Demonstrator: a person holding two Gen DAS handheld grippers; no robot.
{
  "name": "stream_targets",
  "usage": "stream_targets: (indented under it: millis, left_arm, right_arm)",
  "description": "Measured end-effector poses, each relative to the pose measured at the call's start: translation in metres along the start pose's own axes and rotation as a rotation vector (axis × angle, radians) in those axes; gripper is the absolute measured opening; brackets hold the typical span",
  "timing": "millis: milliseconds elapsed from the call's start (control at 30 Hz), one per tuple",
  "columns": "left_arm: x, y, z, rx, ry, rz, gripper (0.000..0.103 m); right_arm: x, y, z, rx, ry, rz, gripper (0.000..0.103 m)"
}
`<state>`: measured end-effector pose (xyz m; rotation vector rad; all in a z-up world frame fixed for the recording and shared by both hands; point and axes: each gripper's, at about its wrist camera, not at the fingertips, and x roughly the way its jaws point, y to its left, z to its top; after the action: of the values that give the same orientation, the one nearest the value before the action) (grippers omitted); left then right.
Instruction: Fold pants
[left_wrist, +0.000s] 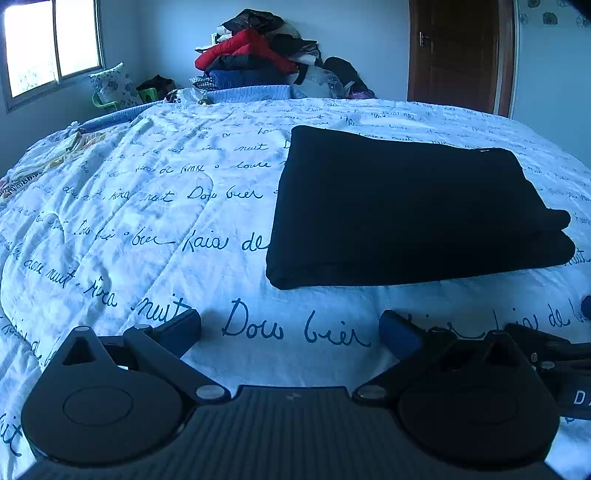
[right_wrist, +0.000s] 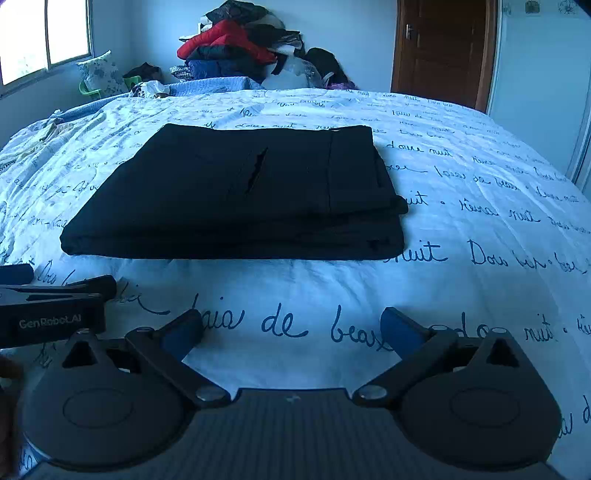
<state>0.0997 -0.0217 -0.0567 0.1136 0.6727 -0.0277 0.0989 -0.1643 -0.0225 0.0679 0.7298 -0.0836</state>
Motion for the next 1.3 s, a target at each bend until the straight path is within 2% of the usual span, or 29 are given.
stream_targets:
  millis: [300,900,1300]
  left_arm:
    - [0.0,0.004,-0.001,-0.021,0.004,-0.014,0.103]
    - [-0.002,0.002,-0.003,-0.016,-0.011,0.002,0.103]
    - [0.0,0.004,-0.004,-0.03,-0.001,-0.012,0.103]
  right_arm:
    - [-0.006,-0.013,-0.002,0.047,-0.02,-0.056,0.103]
    - [-0.001,-0.015,-0.007,0.036,-0.023,-0.057,0.103]
    - [-0.001,-0.015,-0.008,0.041,-0.028,-0.055,0.103]
